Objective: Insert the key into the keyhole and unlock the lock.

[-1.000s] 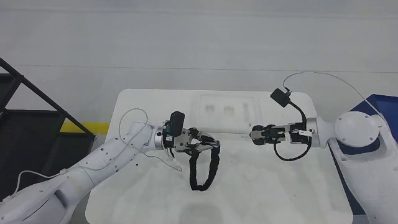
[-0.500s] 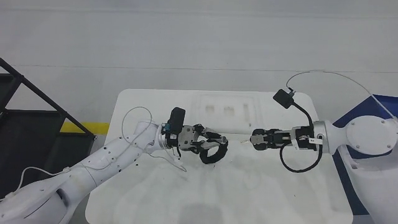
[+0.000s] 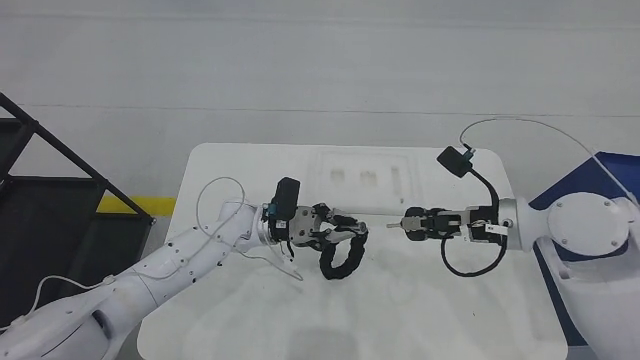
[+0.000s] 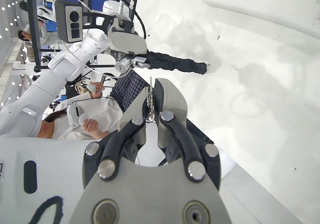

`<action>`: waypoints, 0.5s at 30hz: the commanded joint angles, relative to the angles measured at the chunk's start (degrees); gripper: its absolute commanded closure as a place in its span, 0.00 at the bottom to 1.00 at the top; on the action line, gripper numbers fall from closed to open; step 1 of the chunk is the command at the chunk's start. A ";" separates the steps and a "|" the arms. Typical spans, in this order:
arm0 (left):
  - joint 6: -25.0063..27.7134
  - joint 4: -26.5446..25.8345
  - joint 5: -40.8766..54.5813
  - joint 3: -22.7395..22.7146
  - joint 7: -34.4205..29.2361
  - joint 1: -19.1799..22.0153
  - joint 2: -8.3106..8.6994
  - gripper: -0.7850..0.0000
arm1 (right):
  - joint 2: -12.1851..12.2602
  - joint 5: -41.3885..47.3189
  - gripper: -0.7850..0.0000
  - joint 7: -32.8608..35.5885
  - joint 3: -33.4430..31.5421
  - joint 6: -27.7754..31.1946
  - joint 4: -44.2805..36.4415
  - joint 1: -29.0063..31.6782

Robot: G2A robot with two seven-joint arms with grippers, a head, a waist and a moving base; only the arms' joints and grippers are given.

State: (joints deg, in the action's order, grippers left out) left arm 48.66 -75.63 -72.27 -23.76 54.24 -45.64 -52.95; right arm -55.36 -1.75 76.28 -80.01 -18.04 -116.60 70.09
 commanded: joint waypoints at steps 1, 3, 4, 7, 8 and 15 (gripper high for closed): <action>-0.64 0.46 -2.92 0.18 2.02 -0.06 -0.38 1.00 | 0.15 0.12 1.00 -0.02 -0.44 -1.00 -1.72 0.43; -1.79 1.44 -5.21 0.49 3.17 0.12 -0.79 1.00 | 0.31 1.03 1.00 0.08 -1.12 -1.80 -3.47 1.23; -2.12 2.45 -5.87 0.61 3.51 0.28 -0.97 1.00 | 0.39 1.46 1.00 0.17 -1.37 -1.93 -4.29 1.56; -2.87 3.26 -7.44 1.33 4.25 1.00 -1.63 1.00 | 0.59 2.68 1.00 0.26 -1.82 -2.34 -5.95 2.52; -3.10 3.30 -8.09 1.69 4.49 1.33 -1.81 1.00 | 0.66 2.89 1.00 0.19 -1.89 -2.45 -6.31 2.76; -5.54 4.35 -8.96 4.65 6.93 3.21 -2.35 1.00 | 1.01 2.28 1.00 -1.26 -0.84 -3.27 -7.11 3.37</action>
State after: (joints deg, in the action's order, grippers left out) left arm 43.32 -71.36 -81.32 -19.69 60.98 -42.78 -55.26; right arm -54.39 1.15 75.55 -81.23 -21.12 -123.64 73.45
